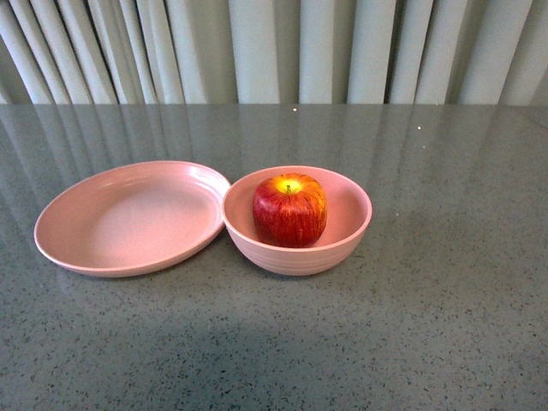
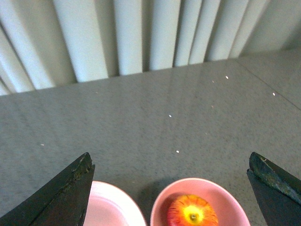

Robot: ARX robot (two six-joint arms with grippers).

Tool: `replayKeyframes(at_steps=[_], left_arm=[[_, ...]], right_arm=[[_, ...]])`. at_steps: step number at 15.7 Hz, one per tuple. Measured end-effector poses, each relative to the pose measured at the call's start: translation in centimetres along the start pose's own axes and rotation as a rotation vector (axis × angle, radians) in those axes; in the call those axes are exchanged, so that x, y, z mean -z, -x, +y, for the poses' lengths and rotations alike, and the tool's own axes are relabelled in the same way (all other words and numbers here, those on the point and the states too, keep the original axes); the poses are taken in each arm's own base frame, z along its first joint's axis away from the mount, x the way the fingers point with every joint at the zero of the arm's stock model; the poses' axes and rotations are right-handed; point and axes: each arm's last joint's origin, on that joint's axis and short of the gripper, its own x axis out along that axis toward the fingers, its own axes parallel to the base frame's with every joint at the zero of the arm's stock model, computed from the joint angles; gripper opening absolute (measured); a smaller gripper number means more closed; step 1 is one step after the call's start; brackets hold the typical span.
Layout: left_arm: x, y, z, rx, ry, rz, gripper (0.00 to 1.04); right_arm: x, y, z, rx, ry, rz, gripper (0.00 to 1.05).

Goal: Move apple from plate to bowl

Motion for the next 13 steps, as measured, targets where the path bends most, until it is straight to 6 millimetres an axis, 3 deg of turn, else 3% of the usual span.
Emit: replayKeyframes(at_steps=[2, 4, 6, 9, 13], left_arm=[[0.1, 3.9, 2.2, -0.273, 0.005, -0.232, 0.82], [4.3, 8.9, 5.3, -0.409, 0.018, -0.250, 0.57], [7.5, 11.0, 5.7, -0.413, 0.018, -0.252, 0.33], [10.6, 12.4, 5.7, -0.400, 0.018, -0.232, 0.01], [13.6, 14.4, 6.4, -0.393, 0.014, -0.230, 0.01]], right_arm=[[0.0, 0.0, 0.0, 0.000, 0.000, 0.000, 0.98], [0.0, 0.0, 0.0, 0.000, 0.000, 0.000, 0.98], [0.0, 0.0, 0.0, 0.000, 0.000, 0.000, 0.98], [0.0, 0.0, 0.0, 0.000, 0.000, 0.000, 0.98], [0.0, 0.0, 0.0, 0.000, 0.000, 0.000, 0.98]])
